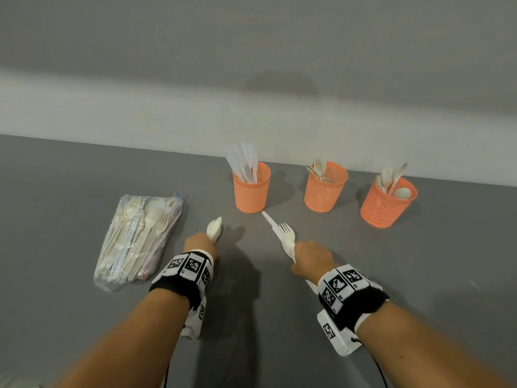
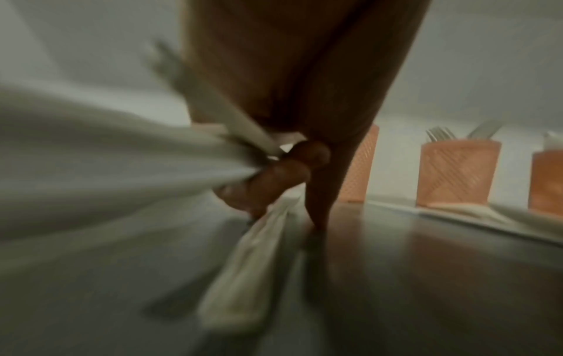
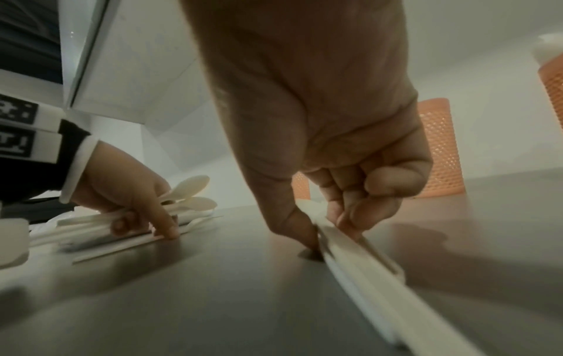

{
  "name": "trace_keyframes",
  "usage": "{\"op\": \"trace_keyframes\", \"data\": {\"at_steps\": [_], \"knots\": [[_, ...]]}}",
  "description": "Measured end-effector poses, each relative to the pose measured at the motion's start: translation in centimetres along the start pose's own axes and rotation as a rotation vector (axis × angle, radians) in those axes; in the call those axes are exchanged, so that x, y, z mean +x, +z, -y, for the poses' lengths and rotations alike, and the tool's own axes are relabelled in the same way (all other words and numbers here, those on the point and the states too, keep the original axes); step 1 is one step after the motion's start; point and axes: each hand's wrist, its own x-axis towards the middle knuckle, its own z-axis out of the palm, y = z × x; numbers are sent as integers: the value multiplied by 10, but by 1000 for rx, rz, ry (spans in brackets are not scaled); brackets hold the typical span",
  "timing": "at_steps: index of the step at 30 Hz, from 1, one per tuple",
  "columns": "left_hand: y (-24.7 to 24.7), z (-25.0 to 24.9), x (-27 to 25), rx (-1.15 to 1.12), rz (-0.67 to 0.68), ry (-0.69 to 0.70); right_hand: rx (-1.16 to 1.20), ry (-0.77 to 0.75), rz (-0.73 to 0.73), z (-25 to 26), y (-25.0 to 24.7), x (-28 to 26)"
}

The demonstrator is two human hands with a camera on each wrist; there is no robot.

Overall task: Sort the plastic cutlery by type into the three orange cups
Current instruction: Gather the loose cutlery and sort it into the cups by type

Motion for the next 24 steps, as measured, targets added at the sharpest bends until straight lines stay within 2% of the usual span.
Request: {"op": "trace_keyframes", "data": {"at_steps": [7, 11, 16, 18, 20, 22, 24], "knots": [[18, -10, -10, 126, 100, 129, -65, -45, -11, 0, 6, -5], [19, -16, -13, 67, 90, 198, -44, -57, 19, -4, -4, -4], [12, -24, -19, -217, 56, 219, 173, -62, 105, -13, -17, -6], [11, -27, -20, -344, 61, 238, 344, -63, 57, -14, -21, -5], [11, -32, -22, -564, 106, 251, 599, -122, 19, -9, -26, -6], [13, -39, -27, -791, 144, 275, 828, -188, 41, 1, -33, -13], [16, -46, -33, -924, 153, 315, 934, -256, 65, 14, -37, -18]]}}
